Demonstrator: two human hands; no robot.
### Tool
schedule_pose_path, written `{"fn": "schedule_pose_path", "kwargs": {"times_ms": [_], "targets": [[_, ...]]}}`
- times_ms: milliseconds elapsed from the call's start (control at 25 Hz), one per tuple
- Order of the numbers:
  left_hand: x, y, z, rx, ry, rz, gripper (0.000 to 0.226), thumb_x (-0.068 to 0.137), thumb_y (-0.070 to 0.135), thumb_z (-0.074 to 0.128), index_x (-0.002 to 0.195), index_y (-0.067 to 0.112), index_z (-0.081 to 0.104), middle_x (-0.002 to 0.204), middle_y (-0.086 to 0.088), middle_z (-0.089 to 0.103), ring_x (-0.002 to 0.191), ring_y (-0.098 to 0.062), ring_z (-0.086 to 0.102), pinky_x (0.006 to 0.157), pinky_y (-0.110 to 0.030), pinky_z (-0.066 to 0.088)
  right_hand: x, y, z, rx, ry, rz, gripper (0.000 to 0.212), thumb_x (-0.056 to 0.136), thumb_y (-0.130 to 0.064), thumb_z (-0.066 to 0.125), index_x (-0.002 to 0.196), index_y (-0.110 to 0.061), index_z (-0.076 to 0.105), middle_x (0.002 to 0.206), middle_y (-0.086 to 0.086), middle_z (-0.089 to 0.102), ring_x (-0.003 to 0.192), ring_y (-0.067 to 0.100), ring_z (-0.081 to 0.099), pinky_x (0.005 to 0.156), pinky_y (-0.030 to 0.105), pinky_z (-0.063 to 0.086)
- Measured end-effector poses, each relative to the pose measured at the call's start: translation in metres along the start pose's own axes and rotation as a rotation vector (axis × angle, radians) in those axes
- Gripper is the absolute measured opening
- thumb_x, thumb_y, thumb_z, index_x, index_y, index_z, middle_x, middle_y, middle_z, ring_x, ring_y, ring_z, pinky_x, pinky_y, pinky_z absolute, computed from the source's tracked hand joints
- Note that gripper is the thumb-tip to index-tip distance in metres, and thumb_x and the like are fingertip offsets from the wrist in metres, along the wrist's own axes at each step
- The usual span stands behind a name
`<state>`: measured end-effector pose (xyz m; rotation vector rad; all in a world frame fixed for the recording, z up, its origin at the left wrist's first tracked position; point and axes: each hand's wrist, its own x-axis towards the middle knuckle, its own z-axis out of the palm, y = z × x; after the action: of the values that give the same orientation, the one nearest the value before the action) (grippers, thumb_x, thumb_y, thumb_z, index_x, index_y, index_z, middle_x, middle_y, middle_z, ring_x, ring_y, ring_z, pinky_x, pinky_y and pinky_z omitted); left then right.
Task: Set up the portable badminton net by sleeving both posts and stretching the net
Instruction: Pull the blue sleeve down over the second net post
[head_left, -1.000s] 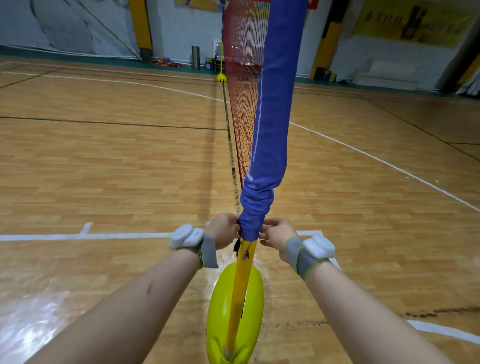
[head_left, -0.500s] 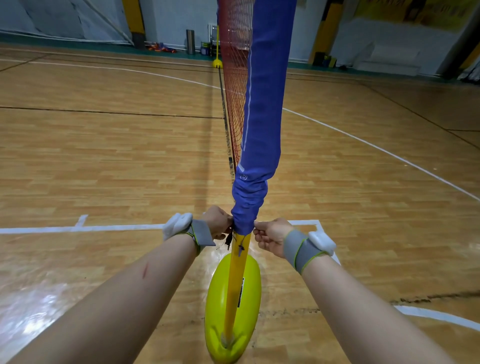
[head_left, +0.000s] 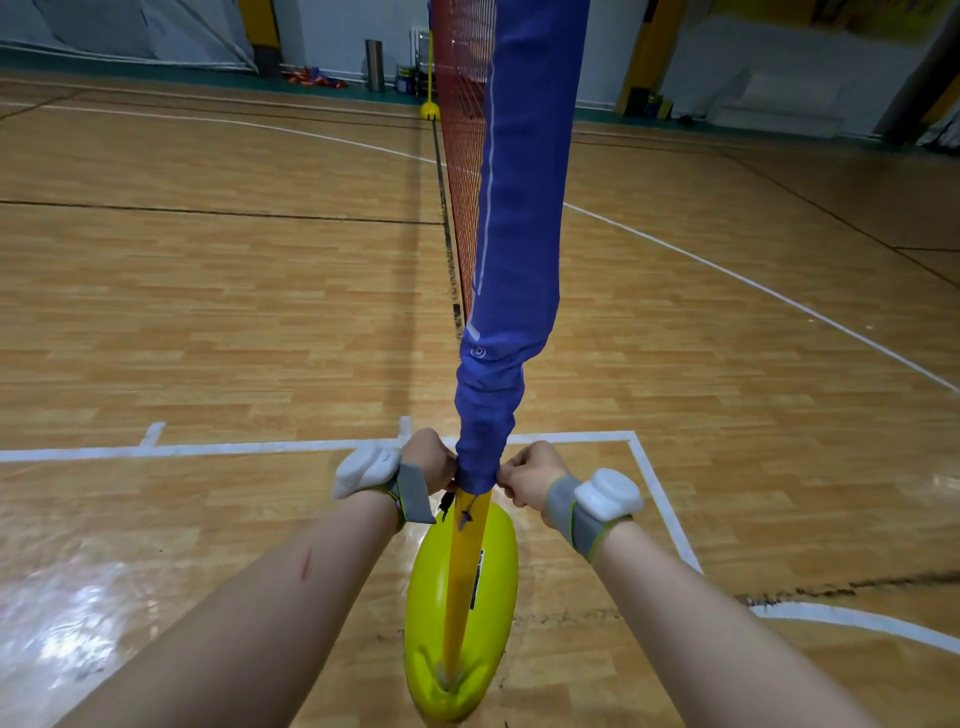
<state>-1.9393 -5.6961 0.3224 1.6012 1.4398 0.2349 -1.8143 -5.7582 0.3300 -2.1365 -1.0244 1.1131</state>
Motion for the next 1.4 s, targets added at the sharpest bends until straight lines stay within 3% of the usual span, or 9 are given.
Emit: {"fn": "schedule_pose_path", "kwargs": {"times_ms": [240, 400, 520, 600, 680, 760, 920, 1080, 1400], "targets": [[0.003, -0.018, 0.017, 0.135, -0.022, -0.032, 0.035, 0.084, 0.000, 0.044, 0.051, 0.007, 0.036, 0.065, -0.018, 0.046, 0.058, -0.023, 0.031, 0.050, -0.028, 0.024, 0.015, 0.026, 0.025, -0.043, 0.000, 0.054, 0.034, 0.079, -0.003, 0.054, 0.049, -0.014, 0.040, 0.056, 0.012, 0.040, 0.054, 0.020, 0.031, 0.060, 0.030, 0.030], [0.004, -0.023, 0.020, 0.081, -0.005, -0.021, 0.039, 0.085, -0.001, 0.043, 0.049, 0.009, 0.032, 0.066, -0.020, 0.051, 0.069, -0.025, 0.036, 0.053, -0.029, 0.026, 0.020, 0.032, 0.027, 0.018, -0.009, 0.033, 0.033, 0.080, 0.000, 0.055, 0.052, -0.012, 0.043, 0.058, 0.012, 0.045, 0.055, 0.022, 0.036, 0.057, 0.031, 0.032], [-0.002, -0.021, 0.014, -0.029, 0.050, 0.027, 0.023, 0.087, -0.001, 0.047, 0.064, 0.006, 0.046, 0.061, -0.011, 0.058, 0.064, -0.036, 0.056, 0.040, -0.018, 0.035, 0.014, 0.036, 0.019, 0.128, 0.018, -0.001, 0.024, 0.083, 0.002, 0.056, 0.064, -0.012, 0.051, 0.057, 0.006, 0.053, 0.050, 0.018, 0.047, 0.050, 0.027, 0.036], [-0.009, -0.021, 0.009, -0.037, 0.084, 0.108, 0.010, 0.085, -0.003, 0.050, 0.086, -0.002, 0.060, 0.085, -0.019, 0.065, 0.083, -0.037, 0.066, 0.050, -0.015, 0.044, 0.003, 0.037, 0.015, 0.126, 0.004, -0.055, 0.016, 0.081, 0.002, 0.057, 0.087, -0.012, 0.055, 0.061, 0.003, 0.055, 0.053, 0.016, 0.050, 0.050, 0.024, 0.038], [-0.016, -0.024, 0.005, 0.026, 0.051, 0.201, 0.018, 0.082, -0.003, 0.053, 0.096, -0.006, 0.064, 0.099, -0.022, 0.067, 0.094, -0.035, 0.064, 0.076, -0.031, 0.050, -0.007, 0.036, 0.015, 0.052, -0.050, -0.126, 0.033, 0.079, -0.002, 0.063, 0.108, -0.014, 0.054, 0.067, 0.004, 0.056, 0.057, 0.016, 0.052, 0.053, 0.023, 0.039], [-0.021, -0.026, 0.003, 0.069, -0.006, 0.259, 0.022, 0.080, 0.002, 0.058, 0.101, -0.004, 0.065, 0.103, -0.020, 0.067, 0.097, -0.033, 0.062, 0.084, -0.036, 0.047, -0.012, 0.031, 0.018, -0.055, -0.058, -0.191, 0.042, 0.076, -0.012, 0.071, 0.115, -0.015, 0.054, 0.077, 0.007, 0.059, 0.066, 0.020, 0.056, 0.061, 0.026, 0.041], [-0.022, -0.030, 0.003, 0.154, -0.069, 0.308, 0.021, 0.079, 0.006, 0.064, 0.098, -0.003, 0.066, 0.085, -0.014, 0.060, 0.077, -0.024, 0.050, 0.073, -0.034, 0.044, -0.012, 0.024, 0.027, -0.161, -0.033, -0.226, 0.035, 0.076, -0.017, 0.071, 0.108, -0.006, 0.062, 0.082, 0.008, 0.061, 0.070, 0.023, 0.056, 0.065, 0.027, 0.042], [-0.019, -0.032, 0.008, 0.218, -0.074, 0.280, 0.019, 0.078, -0.002, 0.055, 0.094, -0.005, 0.066, 0.081, -0.012, 0.051, 0.076, -0.023, 0.045, 0.067, -0.027, 0.035, -0.007, 0.025, 0.036, -0.170, 0.009, -0.188, 0.029, 0.074, -0.012, 0.072, 0.100, -0.002, 0.065, 0.082, 0.014, 0.064, 0.064, 0.026, 0.056, 0.064, 0.035, 0.047], [-0.015, -0.030, -0.001, 0.237, -0.187, 0.241, 0.034, 0.080, 0.000, 0.055, 0.113, 0.004, 0.061, 0.109, -0.011, 0.061, 0.108, -0.028, 0.058, 0.086, -0.033, 0.047, -0.006, 0.018, 0.030, -0.231, -0.037, -0.180, 0.043, 0.075, -0.012, 0.072, 0.115, -0.005, 0.057, 0.100, 0.017, 0.067, 0.075, 0.029, 0.061, 0.073, 0.037, 0.051]]}}
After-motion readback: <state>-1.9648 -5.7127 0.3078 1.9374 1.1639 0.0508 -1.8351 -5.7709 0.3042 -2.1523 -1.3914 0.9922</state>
